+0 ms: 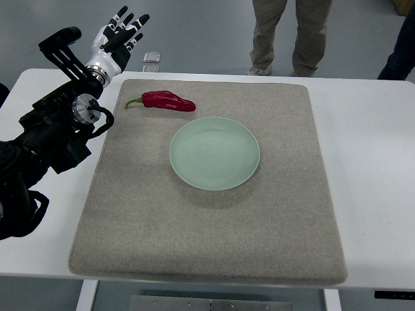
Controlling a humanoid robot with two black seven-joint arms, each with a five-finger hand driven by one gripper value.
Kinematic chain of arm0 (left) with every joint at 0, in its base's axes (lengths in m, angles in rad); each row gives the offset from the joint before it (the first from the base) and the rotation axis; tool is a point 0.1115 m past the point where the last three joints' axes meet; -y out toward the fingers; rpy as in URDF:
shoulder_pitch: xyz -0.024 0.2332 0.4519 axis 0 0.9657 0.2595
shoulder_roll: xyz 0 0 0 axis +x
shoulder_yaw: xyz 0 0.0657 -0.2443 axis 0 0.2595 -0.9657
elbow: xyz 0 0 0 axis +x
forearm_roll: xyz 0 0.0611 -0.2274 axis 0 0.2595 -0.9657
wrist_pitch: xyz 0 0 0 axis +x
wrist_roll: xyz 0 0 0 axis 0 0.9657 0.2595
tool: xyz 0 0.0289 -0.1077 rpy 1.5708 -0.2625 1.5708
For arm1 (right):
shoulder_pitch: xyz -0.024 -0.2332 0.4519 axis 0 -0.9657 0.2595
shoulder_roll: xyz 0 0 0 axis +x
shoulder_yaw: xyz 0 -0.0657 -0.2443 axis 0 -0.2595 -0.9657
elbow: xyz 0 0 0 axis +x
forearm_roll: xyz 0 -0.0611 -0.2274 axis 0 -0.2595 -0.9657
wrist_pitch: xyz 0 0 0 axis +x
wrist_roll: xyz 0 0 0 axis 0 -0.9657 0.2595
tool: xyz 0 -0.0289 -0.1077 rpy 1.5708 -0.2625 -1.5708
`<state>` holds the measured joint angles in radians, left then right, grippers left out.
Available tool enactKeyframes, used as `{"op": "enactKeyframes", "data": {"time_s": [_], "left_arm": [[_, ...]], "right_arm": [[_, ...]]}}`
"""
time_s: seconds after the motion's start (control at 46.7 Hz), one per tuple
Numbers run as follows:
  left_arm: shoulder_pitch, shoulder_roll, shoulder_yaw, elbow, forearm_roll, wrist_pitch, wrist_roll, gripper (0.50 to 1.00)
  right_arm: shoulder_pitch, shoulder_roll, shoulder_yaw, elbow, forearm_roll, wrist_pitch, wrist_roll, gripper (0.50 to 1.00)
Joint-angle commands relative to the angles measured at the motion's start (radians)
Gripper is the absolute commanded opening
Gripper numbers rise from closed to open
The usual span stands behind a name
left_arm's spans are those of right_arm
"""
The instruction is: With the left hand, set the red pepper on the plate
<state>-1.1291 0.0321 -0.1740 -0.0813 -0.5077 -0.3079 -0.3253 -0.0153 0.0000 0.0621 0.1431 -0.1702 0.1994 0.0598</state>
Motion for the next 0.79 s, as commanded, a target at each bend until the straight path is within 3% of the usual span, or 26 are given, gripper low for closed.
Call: {"op": "enactKeyframes", "data": {"time_s": [0.0, 0.771], "left_arm": [[0.000, -0.001, 0.001, 0.000, 0.000, 0.000, 0.000, 0.996], [-0.009, 0.005, 0.001, -0.001, 0.002, 0.000, 0.000, 0.994]], "right_arm": [[0.000, 0.000, -0.001, 0.001, 0.000, 0.000, 0.000, 0.932], [0.000, 0.000, 0.001, 0.001, 0.000, 0.000, 0.000, 0.932]]}}
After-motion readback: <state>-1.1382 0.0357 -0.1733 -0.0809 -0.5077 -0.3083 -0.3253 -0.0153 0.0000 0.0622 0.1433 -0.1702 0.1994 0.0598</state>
